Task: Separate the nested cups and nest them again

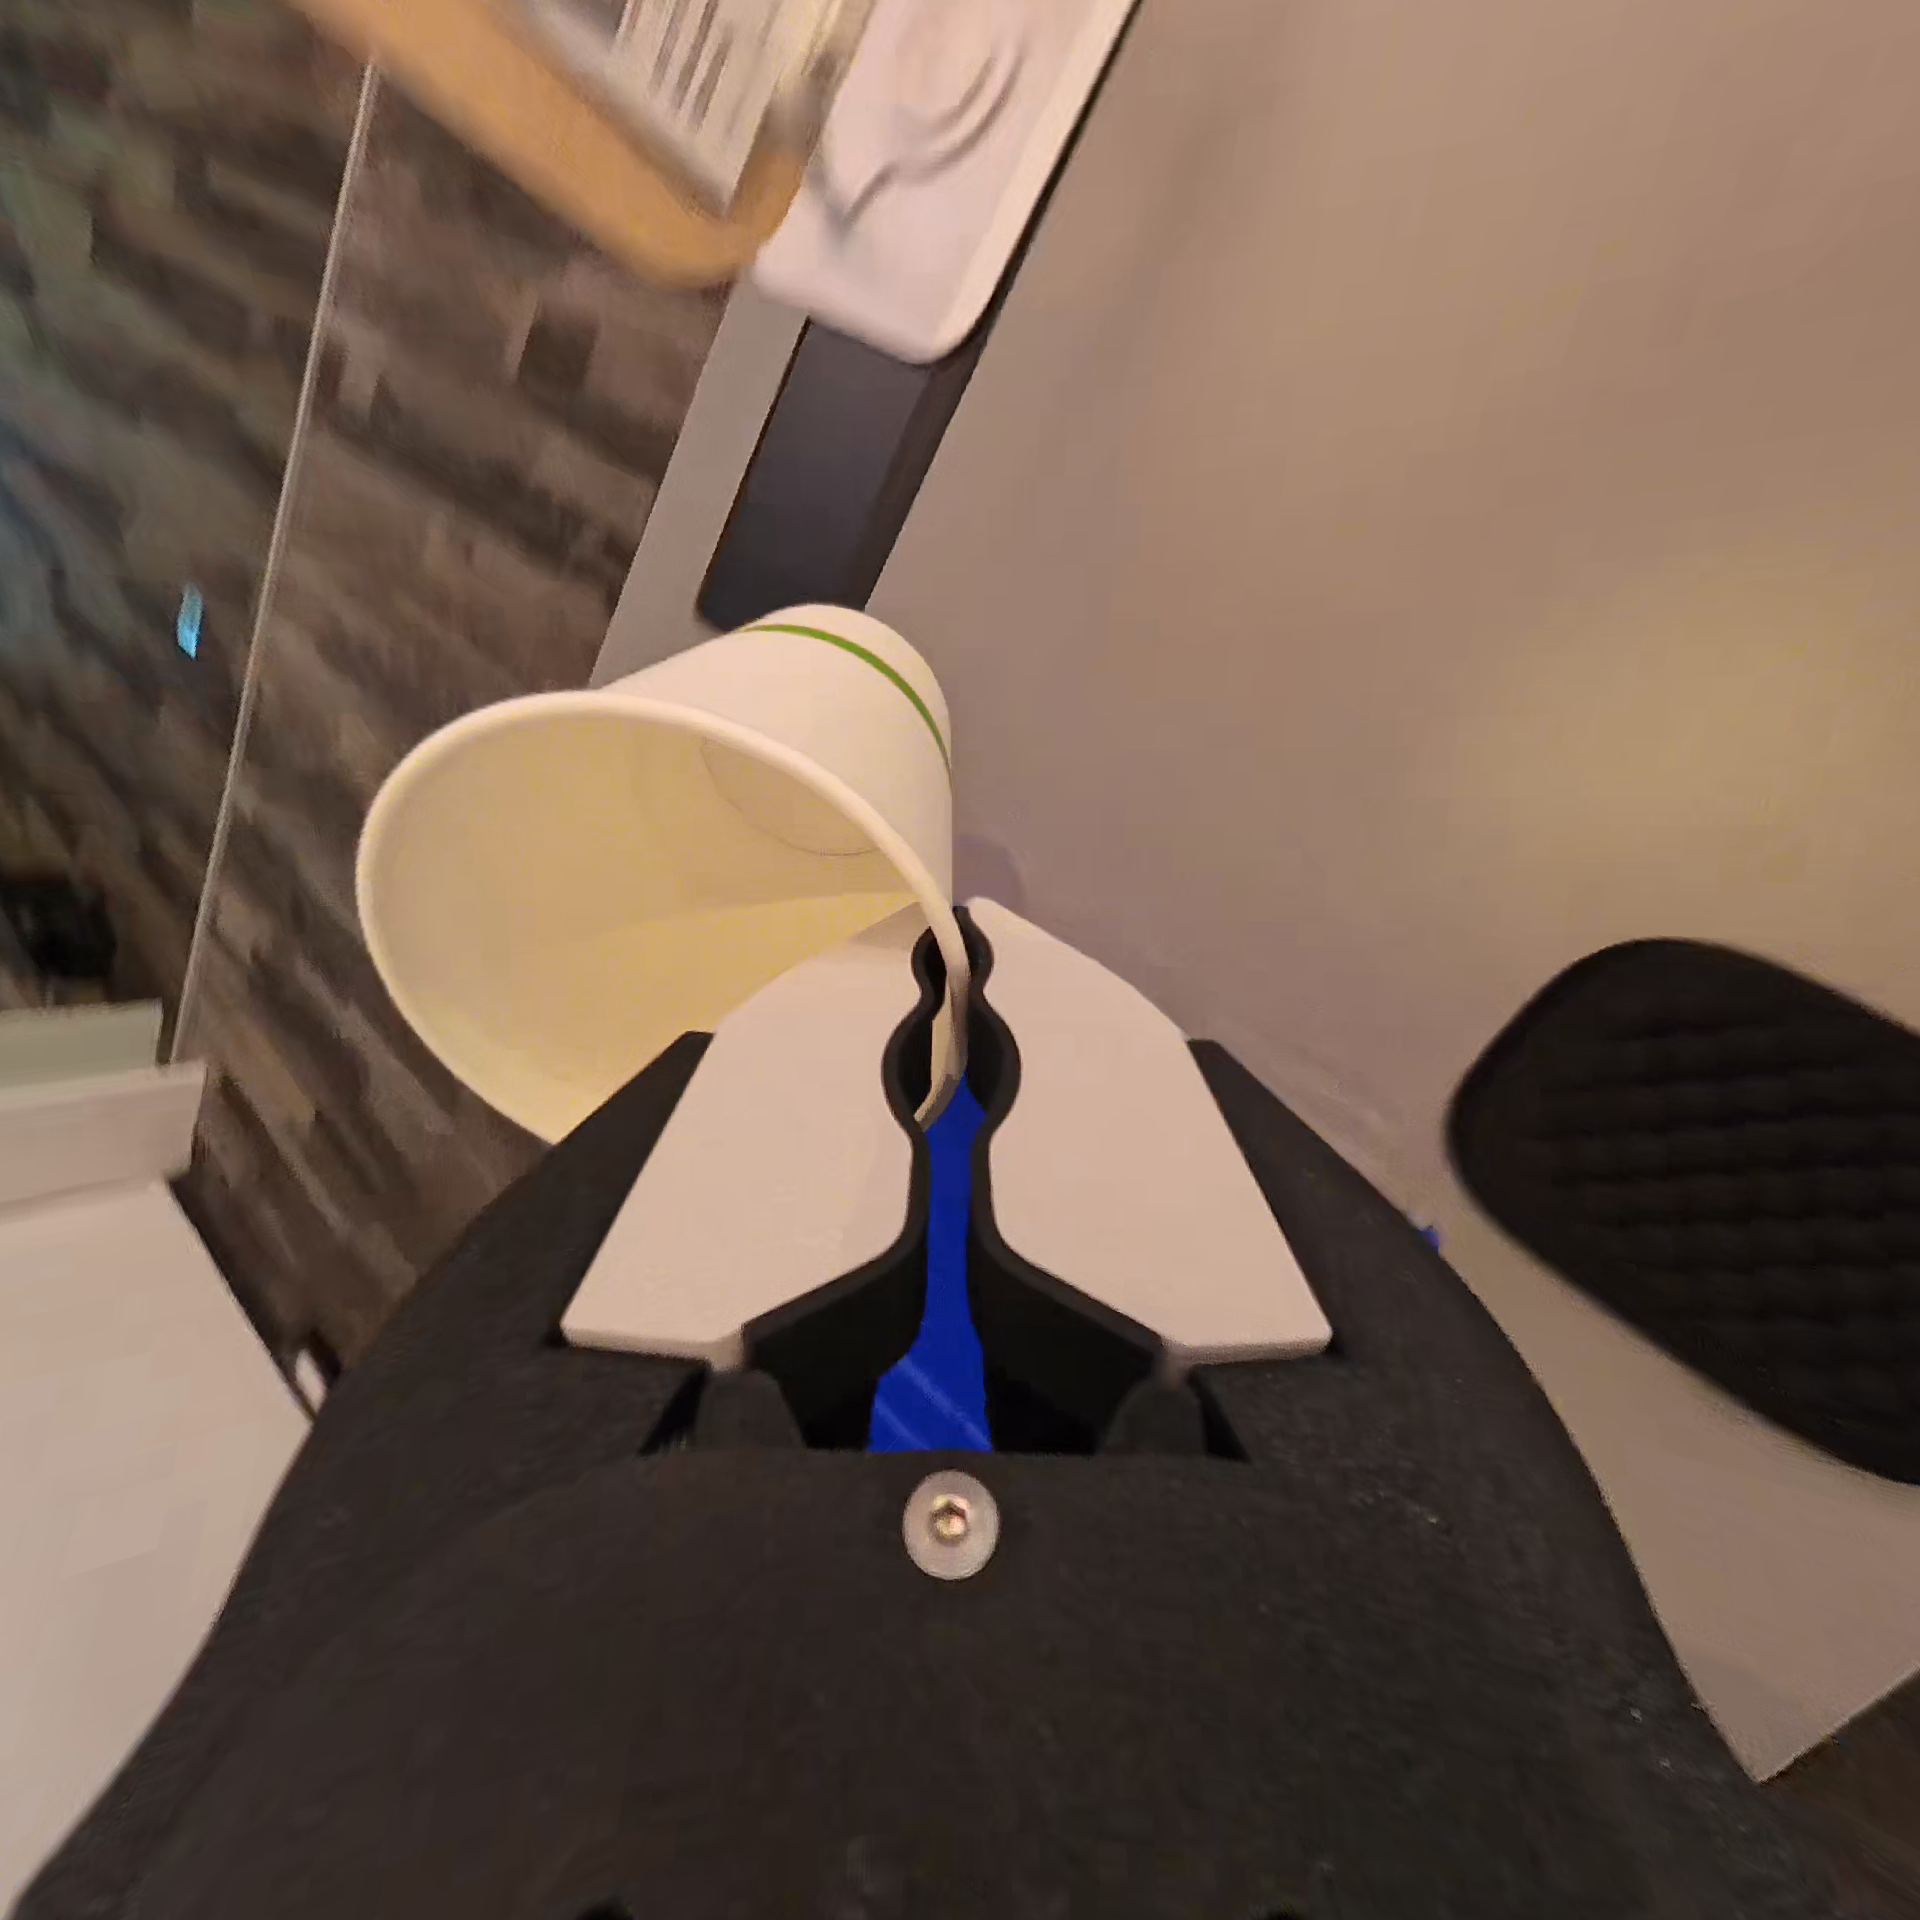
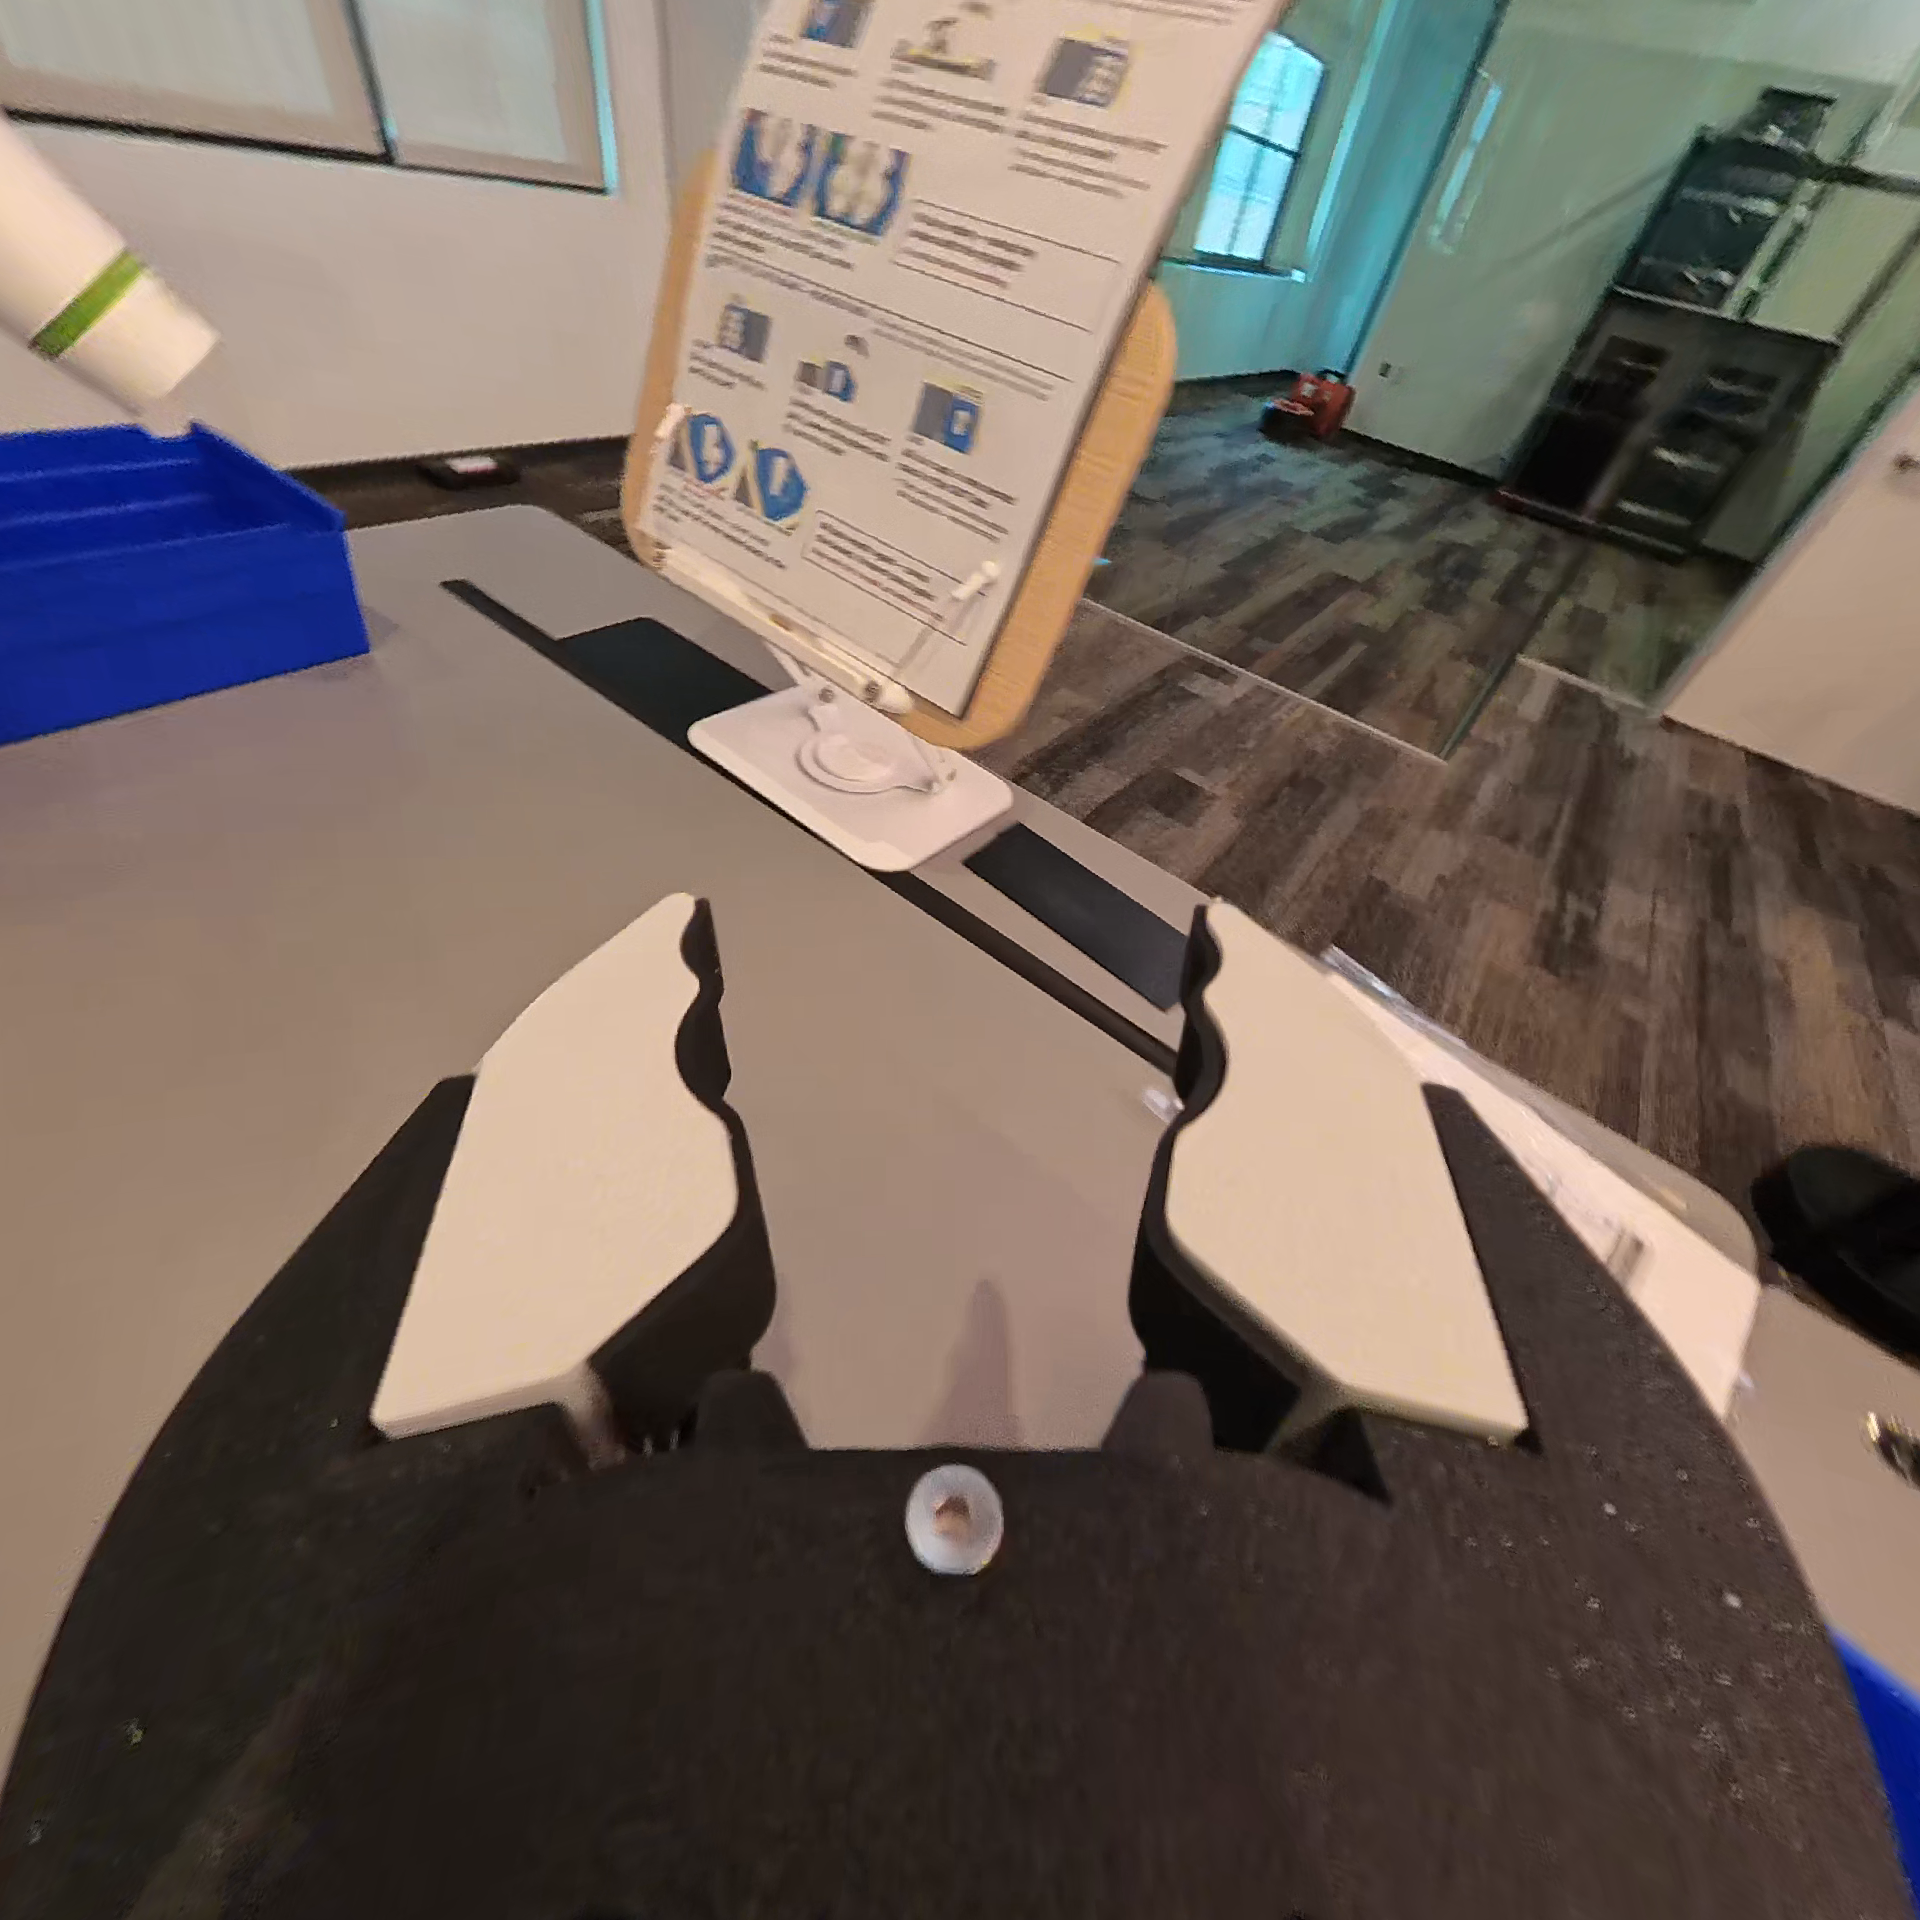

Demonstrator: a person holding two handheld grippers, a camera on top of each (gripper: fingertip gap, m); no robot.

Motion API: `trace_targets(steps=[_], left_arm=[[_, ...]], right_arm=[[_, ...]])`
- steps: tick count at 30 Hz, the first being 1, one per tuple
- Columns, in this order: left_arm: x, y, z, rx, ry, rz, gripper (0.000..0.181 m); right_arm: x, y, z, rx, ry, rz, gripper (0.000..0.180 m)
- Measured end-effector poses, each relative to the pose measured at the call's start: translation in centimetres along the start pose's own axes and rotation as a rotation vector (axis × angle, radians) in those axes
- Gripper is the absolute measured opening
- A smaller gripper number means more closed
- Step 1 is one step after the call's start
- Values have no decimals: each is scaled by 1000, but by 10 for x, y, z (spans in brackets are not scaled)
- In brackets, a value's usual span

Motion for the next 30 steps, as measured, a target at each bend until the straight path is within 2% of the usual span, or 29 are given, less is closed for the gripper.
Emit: trace_targets(steps=[6, 12, 15, 19, 21, 28, 30], left_arm=[[77, 105, 0, 209, -176, -227, 0], [142, 168, -10, 304, -338, -376, 0], [164, 182, -16, 295, -389, -435, 0], [184, 194, -22, 281, -429, -494, 0], [191, 196, -25, 267, -444, -520, 0], [210, 202, -33, 222, -484, -585, 0], [214, 201, -34, 206, -496, -596, 0]], right_arm=[[-87, 22, -51, -19, 227, 80, 82], [-195, 12, -100, -81, 496, 188, 90], [-232, -1, -116, -118, 604, 182, 94], [-251, -14, -132, -144, 575, 259, 98], [-262, -16, -132, -142, 616, 256, 97], [-274, -25, -134, -189, 634, 306, 92], [-272, -29, -134, -215, 630, 323, 86]])
Point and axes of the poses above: each gripper's, where its closed fingertips meet, z back along the fingers, y out of its top, x = y × z across the jaws, the point moved 3 cm from there along z, back along the fingers, and after that the axes turned 6 degrees about -z, right-handed, at the moved point
